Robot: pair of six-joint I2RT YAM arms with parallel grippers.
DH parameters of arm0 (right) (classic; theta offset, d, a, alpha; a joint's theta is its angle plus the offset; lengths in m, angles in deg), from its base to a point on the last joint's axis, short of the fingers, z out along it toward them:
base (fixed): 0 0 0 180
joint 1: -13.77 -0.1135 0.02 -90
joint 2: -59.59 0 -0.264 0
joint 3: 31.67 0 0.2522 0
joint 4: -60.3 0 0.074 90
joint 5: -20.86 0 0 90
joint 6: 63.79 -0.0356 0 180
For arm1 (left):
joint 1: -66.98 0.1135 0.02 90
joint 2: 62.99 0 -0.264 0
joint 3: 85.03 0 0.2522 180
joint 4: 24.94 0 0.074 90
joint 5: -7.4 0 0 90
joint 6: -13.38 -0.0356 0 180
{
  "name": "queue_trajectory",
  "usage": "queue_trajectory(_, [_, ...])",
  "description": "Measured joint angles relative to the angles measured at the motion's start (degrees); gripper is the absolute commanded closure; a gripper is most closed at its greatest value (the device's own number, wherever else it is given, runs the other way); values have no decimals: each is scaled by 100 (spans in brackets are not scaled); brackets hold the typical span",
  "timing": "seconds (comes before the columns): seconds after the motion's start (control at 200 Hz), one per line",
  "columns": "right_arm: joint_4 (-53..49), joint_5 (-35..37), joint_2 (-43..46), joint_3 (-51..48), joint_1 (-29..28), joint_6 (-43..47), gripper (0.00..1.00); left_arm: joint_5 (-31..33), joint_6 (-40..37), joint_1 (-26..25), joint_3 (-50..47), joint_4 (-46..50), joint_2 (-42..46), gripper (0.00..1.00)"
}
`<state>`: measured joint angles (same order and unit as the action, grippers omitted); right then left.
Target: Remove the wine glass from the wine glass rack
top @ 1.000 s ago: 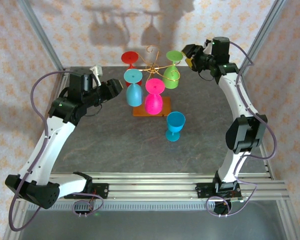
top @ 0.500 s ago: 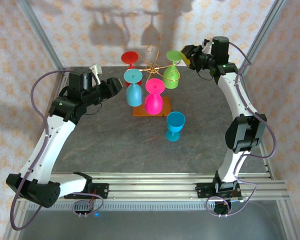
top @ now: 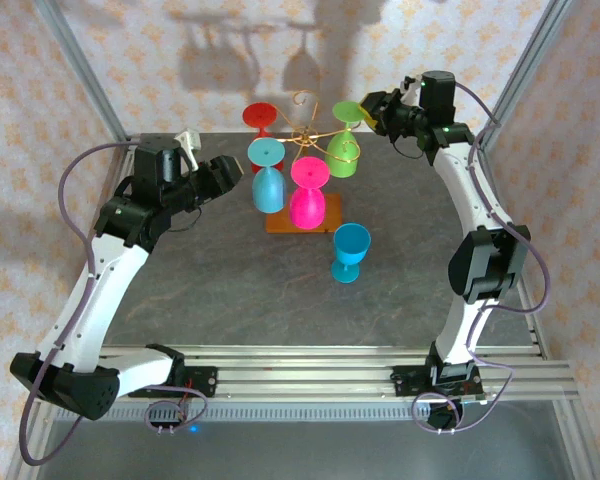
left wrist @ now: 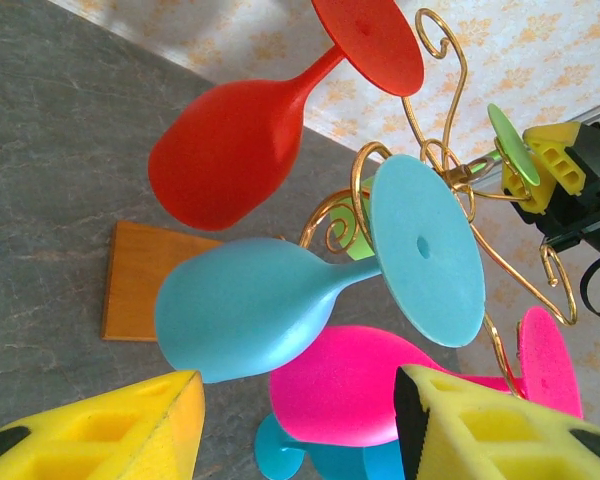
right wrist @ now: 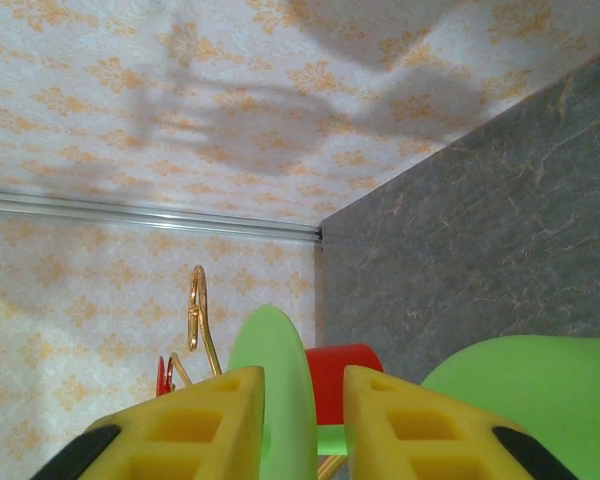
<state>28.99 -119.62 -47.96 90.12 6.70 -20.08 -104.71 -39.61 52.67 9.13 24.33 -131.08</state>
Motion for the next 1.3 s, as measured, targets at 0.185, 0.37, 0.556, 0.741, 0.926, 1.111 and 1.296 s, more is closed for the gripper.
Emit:
queue_trajectory(0.185, [-111,-17,-28,79,-2,42,86,-2,0,15,-26,-17,13,46])
queue_trajectory(0.37, [-129,-48,-66,136,-2,31,92,-2,2,17,-28,-17,13,46])
queue_trajectory(0.556, [-103,-92,-68,192,-2,-48,100,-4,4,22,-28,-20,13,47])
queue_trajectory(0.741, [-105,-122,-68,197,-2,-160,100,-4,22,22,-33,-22,15,46])
queue_trajectory(0.926, [-109,-216,-68,212,-2,-280,100,-4,24,22,-33,-22,15,46])
queue_trajectory(1.111, [-175,-254,-57,212,-2,-352,100,-4,44,22,-33,-24,15,46])
queue_trajectory(1.296, [-245,-251,15,210,-2,-413,100,-20,57,22,-66,-26,52,46])
